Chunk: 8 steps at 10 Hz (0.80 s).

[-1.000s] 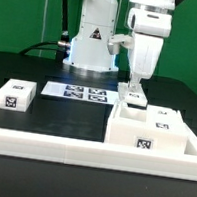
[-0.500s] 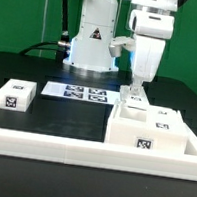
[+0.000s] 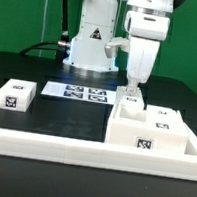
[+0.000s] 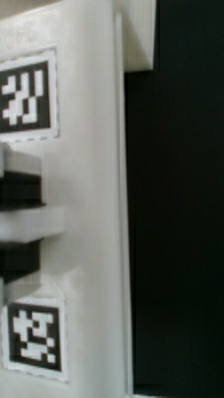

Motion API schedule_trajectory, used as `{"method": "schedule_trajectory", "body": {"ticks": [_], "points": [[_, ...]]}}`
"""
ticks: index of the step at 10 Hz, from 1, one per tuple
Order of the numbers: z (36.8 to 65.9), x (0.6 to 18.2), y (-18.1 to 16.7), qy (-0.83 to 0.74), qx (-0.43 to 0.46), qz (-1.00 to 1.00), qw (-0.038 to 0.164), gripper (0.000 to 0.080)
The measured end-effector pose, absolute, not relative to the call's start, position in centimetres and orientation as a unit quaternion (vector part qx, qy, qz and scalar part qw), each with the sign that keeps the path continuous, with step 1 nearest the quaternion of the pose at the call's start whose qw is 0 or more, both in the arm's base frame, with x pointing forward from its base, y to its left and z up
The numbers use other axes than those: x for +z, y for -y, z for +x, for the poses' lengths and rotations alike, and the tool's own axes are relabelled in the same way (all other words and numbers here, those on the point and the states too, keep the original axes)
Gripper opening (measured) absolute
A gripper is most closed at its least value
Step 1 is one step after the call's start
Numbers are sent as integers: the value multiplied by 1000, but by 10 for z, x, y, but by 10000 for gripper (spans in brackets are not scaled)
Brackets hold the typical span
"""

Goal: Assemble cabinet

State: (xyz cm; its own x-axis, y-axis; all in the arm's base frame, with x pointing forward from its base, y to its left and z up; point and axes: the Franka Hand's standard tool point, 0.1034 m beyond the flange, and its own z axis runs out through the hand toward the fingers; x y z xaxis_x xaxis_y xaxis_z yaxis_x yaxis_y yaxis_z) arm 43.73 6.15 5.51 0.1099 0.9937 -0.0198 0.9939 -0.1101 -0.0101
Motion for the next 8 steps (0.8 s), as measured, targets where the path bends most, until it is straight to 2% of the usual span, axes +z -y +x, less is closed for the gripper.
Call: {"method": "schedule_trajectory", "body": {"ticks": [8], "points": [[442, 57, -60, -664, -10, 748, 5, 70]]}}
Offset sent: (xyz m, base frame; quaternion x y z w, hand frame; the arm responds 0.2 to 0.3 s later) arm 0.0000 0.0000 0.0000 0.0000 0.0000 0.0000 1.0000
